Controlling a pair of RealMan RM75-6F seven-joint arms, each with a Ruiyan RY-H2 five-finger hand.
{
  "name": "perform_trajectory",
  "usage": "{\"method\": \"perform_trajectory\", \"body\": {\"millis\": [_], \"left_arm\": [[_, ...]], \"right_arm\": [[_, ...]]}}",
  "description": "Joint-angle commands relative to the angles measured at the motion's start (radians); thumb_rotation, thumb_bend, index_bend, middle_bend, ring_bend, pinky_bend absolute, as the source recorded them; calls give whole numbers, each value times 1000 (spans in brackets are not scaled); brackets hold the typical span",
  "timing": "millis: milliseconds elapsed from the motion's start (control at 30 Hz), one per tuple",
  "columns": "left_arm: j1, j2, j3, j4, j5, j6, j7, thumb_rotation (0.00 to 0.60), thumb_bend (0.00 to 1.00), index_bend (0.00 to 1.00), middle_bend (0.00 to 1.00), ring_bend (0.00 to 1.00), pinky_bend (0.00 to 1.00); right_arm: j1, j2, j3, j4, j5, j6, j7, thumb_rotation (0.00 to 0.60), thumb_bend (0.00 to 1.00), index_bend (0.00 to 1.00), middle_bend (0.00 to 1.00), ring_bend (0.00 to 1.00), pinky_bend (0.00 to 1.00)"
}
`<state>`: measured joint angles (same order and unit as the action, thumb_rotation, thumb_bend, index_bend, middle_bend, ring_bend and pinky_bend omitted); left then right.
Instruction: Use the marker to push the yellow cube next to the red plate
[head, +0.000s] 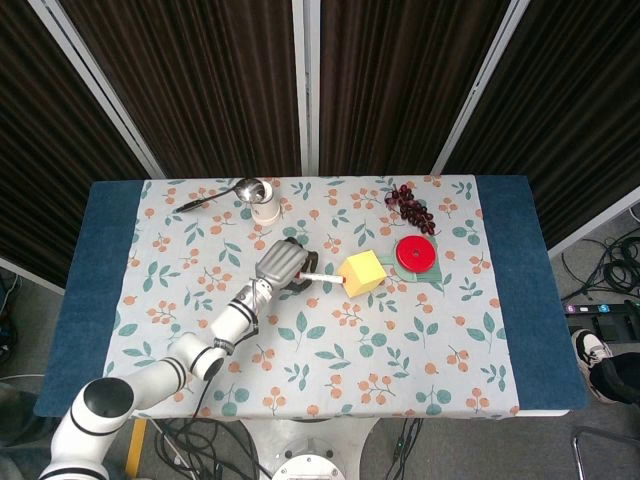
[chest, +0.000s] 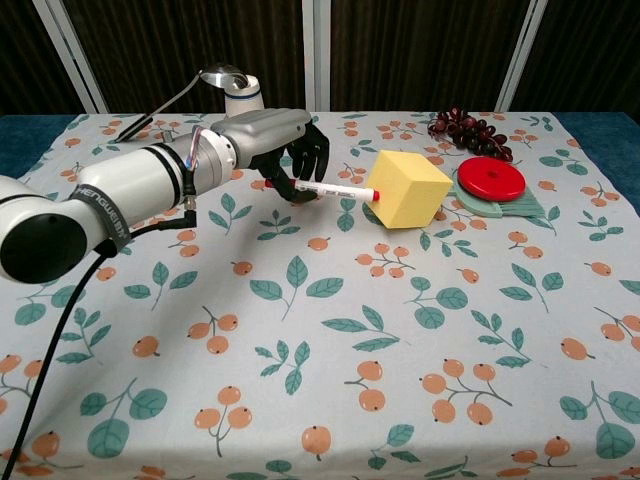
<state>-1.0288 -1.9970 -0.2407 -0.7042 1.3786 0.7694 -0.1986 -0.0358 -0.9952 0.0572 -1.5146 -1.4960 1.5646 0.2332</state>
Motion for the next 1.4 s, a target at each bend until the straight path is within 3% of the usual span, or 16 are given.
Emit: {"method": "perform_trajectory", "body": {"millis": [33, 333, 533, 700, 900, 1000, 1200, 1400], "left_arm": [[14, 16, 10, -13, 2, 19, 11, 600, 491, 684, 705, 492, 310], [168, 156, 110, -159, 35, 144, 58, 600, 491, 682, 705, 492, 310], [244, 219, 157, -244, 27, 170, 105, 600, 489, 667, 696, 492, 310], [304, 255, 172, -298, 10, 208, 119, 600, 489, 655, 686, 489, 310], [337, 293, 186, -339, -11, 195, 157, 600, 420, 413, 489, 357, 310], [353, 311, 186, -366, -24, 195, 173, 600, 392, 338, 420, 309, 308], [431, 404, 160, -469, -58, 303, 194, 600, 363, 301, 376, 274, 304], [561, 564, 150, -587, -106, 446, 205, 600, 350, 302, 375, 274, 282]], "right_arm": [[-1, -1, 1, 4, 0, 1, 6, 600, 257, 0, 123, 0, 53], [2, -12, 0, 23, -16, 6, 27, 600, 257, 0, 123, 0, 53], [8, -18, -1, 21, -33, 9, 27, 600, 252, 0, 123, 0, 53], [6, -13, -1, 15, -38, 17, 25, 600, 254, 0, 123, 0, 53], [11, -13, -1, 2, -47, 19, 16, 600, 260, 0, 123, 0, 53], [12, -13, 0, -2, -49, 20, 14, 600, 253, 0, 123, 0, 53], [19, -9, 2, -3, -41, 6, 21, 600, 257, 0, 123, 0, 53], [34, -11, -7, 10, -40, -33, 37, 600, 261, 0, 123, 0, 53]]}}
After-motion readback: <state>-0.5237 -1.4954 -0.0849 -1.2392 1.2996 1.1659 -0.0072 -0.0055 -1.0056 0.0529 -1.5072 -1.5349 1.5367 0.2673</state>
